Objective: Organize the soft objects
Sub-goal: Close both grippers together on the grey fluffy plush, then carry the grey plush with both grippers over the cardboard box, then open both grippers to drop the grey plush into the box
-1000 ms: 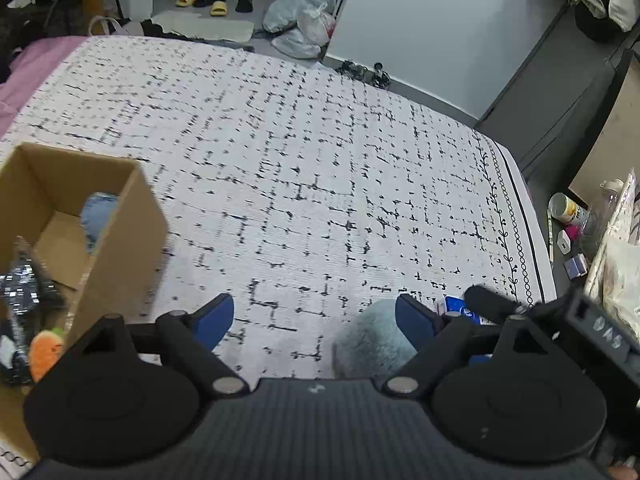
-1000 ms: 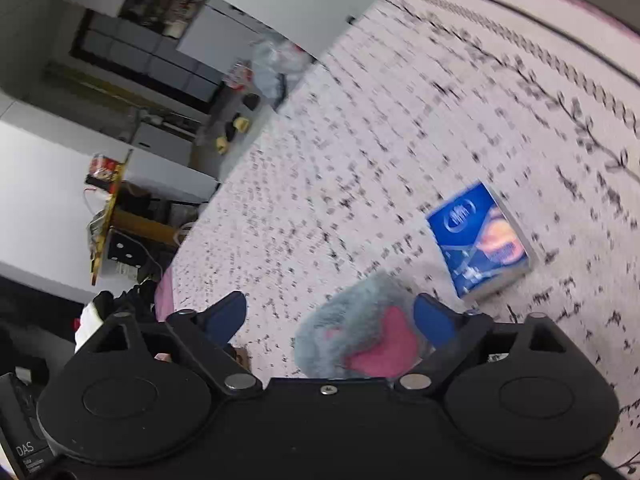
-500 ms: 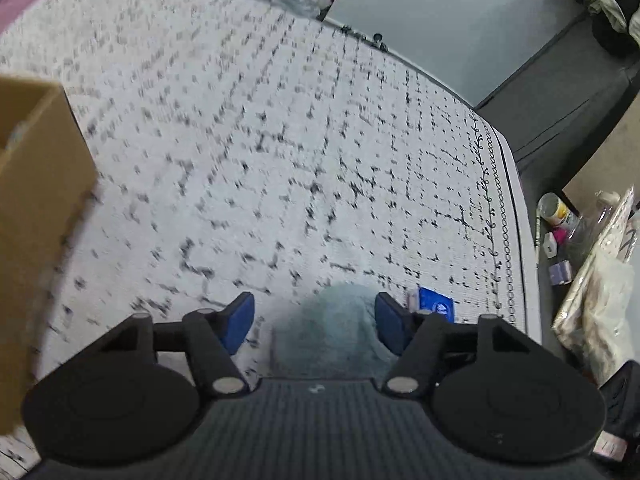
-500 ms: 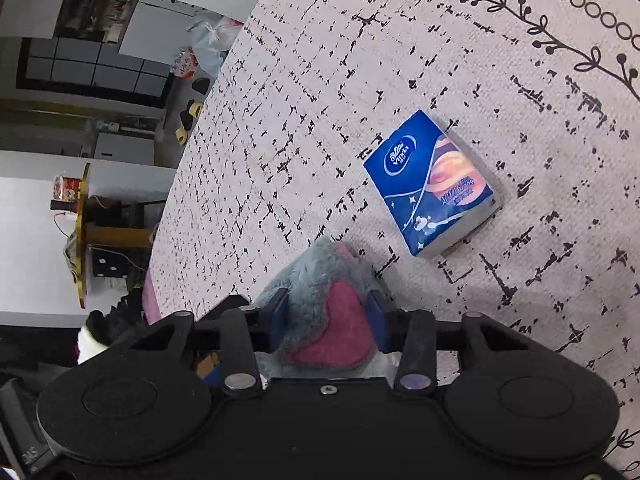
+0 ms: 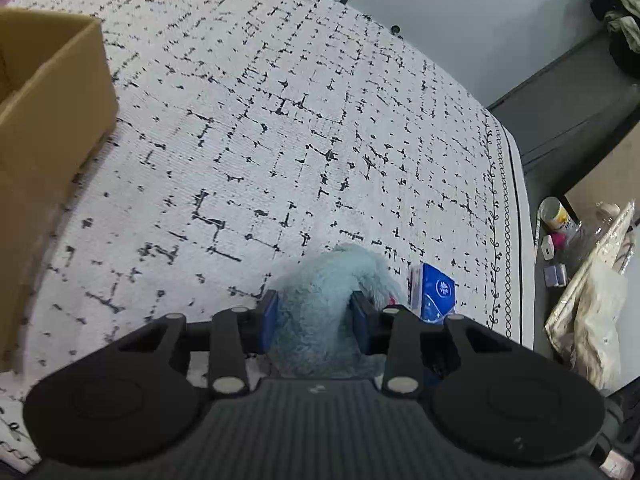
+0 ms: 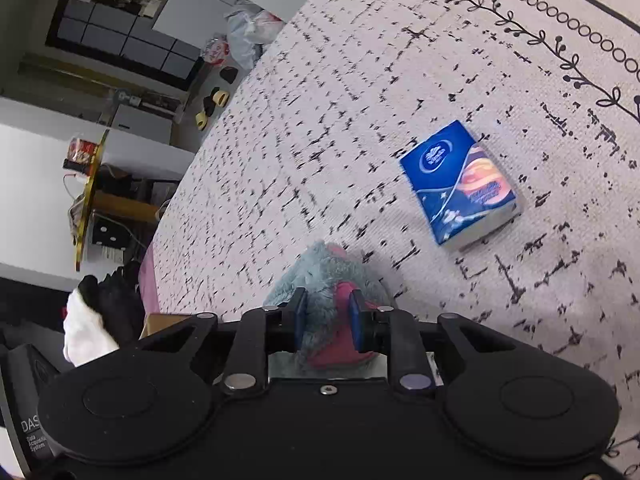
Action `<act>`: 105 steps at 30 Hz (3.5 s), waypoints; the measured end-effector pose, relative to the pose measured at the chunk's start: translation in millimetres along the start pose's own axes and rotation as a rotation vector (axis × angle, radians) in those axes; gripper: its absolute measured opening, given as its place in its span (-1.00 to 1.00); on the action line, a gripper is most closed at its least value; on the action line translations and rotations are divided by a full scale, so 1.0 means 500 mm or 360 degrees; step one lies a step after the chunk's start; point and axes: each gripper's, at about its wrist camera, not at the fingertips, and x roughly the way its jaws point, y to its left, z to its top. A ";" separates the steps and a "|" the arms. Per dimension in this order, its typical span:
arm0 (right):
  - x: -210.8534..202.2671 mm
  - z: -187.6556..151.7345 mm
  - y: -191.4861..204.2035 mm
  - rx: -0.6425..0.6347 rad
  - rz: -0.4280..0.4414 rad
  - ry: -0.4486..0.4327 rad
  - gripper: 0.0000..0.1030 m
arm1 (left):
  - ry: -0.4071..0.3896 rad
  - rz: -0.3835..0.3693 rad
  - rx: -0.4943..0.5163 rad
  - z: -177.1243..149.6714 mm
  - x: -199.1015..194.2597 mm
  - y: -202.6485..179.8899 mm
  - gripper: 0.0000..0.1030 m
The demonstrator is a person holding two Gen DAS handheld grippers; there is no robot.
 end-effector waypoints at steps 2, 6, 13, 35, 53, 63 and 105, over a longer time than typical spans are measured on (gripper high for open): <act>-0.011 -0.010 0.011 -0.0036 0.0028 -0.0021 -0.61 | -0.0018 -0.0003 0.0000 -0.003 -0.017 0.004 -0.30; -0.023 -0.028 0.023 -0.0050 0.0068 -0.0035 -0.64 | -0.0042 0.0008 0.0033 -0.009 -0.049 0.007 -0.32; -0.054 -0.053 0.068 -0.0141 0.0117 -0.0076 -0.65 | -0.0116 -0.0013 0.0052 -0.023 -0.118 0.018 -0.34; -0.107 -0.137 0.241 -0.0412 0.0186 -0.0127 -0.65 | -0.0323 -0.0117 0.0003 -0.020 -0.303 0.108 -0.35; -0.064 -0.205 0.375 -0.0558 0.0187 -0.0090 -0.58 | -0.0498 -0.0151 -0.0016 0.019 -0.401 0.218 -0.42; -0.010 -0.237 0.437 -0.0611 0.0154 -0.0054 -0.58 | -0.0531 -0.0148 -0.0075 0.054 -0.410 0.296 -0.43; 0.162 -0.212 0.478 -0.0593 -0.0017 0.0077 -0.57 | -0.0376 0.0172 -0.0262 0.199 -0.207 0.427 -0.38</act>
